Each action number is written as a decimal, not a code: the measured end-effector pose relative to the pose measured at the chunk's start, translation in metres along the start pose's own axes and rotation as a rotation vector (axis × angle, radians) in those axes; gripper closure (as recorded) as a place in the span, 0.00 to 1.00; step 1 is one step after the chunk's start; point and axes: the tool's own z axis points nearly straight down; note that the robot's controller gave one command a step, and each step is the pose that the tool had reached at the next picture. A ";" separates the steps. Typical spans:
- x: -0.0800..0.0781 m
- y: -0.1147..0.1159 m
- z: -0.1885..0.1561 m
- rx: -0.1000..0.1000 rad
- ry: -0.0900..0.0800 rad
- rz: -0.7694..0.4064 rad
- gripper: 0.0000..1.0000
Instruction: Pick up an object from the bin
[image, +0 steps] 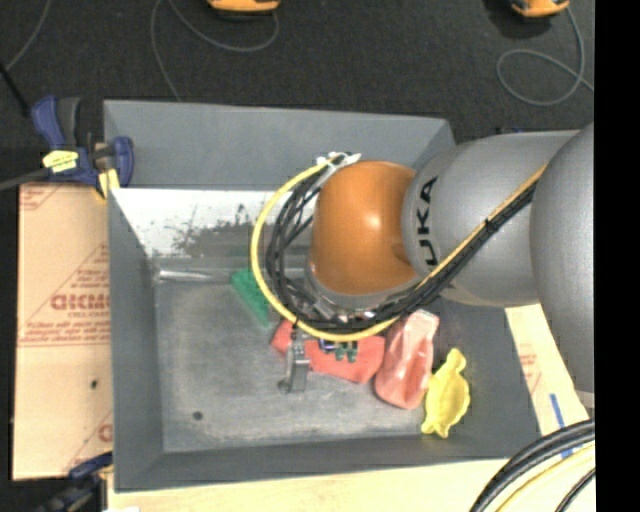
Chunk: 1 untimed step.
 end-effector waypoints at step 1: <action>0.000 0.000 0.000 0.000 0.000 0.000 0.00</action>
Offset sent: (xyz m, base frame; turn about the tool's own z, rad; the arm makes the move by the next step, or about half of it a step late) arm 0.0604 -0.0741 -0.0367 0.0384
